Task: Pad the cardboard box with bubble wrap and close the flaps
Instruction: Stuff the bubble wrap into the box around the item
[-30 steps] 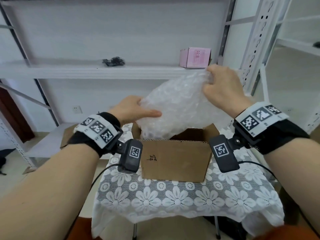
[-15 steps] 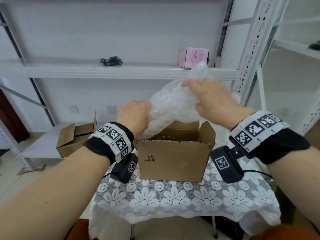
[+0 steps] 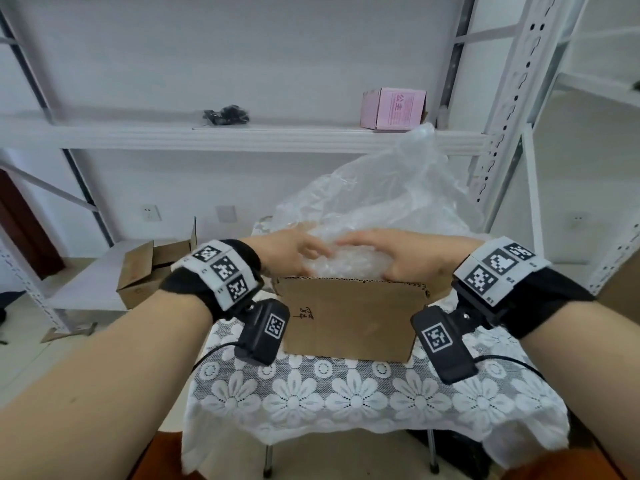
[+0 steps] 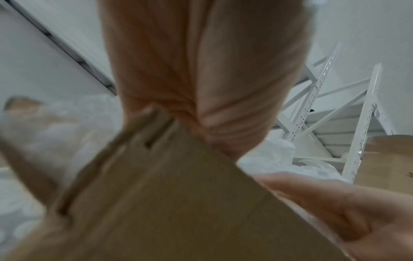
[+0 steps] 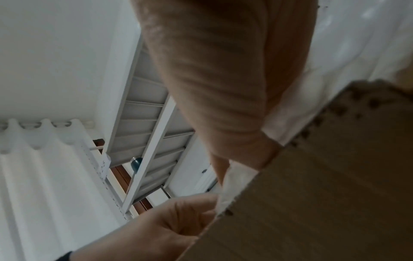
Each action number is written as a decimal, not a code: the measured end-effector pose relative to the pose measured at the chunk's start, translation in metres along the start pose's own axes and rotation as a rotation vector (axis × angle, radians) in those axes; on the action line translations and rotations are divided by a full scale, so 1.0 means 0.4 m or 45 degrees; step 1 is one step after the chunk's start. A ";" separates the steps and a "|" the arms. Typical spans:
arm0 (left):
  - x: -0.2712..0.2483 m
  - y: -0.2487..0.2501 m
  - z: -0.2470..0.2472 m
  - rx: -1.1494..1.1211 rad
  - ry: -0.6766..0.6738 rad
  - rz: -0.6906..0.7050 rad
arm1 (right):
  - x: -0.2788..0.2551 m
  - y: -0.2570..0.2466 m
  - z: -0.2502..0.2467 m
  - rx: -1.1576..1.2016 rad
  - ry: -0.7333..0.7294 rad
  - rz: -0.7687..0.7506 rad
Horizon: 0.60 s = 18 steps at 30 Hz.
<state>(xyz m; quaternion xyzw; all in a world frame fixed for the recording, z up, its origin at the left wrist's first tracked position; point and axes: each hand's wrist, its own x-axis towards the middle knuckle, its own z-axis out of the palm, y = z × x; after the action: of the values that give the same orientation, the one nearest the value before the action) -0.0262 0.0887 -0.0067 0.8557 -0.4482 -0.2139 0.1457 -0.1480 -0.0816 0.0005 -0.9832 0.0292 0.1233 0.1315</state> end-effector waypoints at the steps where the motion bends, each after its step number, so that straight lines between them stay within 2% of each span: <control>1: 0.008 0.003 0.013 0.064 -0.009 -0.010 | 0.010 0.006 0.009 -0.002 -0.059 -0.012; 6: 0.027 0.018 0.048 0.177 -0.088 -0.028 | 0.027 -0.007 0.045 -0.035 -0.192 0.110; 11: 0.028 0.010 0.040 0.131 -0.144 -0.013 | 0.045 -0.008 0.052 -0.045 -0.258 0.151; 13: 0.014 0.011 0.028 0.064 -0.088 -0.016 | 0.048 -0.011 0.061 -0.084 -0.273 0.132; 16: -0.006 0.010 0.018 0.036 0.124 -0.096 | 0.056 -0.010 0.070 -0.095 -0.275 0.110; 18: -0.005 0.006 0.021 0.039 0.174 -0.141 | 0.052 -0.008 0.066 -0.057 -0.267 0.123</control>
<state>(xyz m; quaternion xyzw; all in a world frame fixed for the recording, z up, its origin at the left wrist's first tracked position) -0.0328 0.0885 -0.0126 0.8939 -0.3924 -0.1558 0.1509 -0.1339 -0.0720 -0.0287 -0.9650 0.0600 0.2322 0.1060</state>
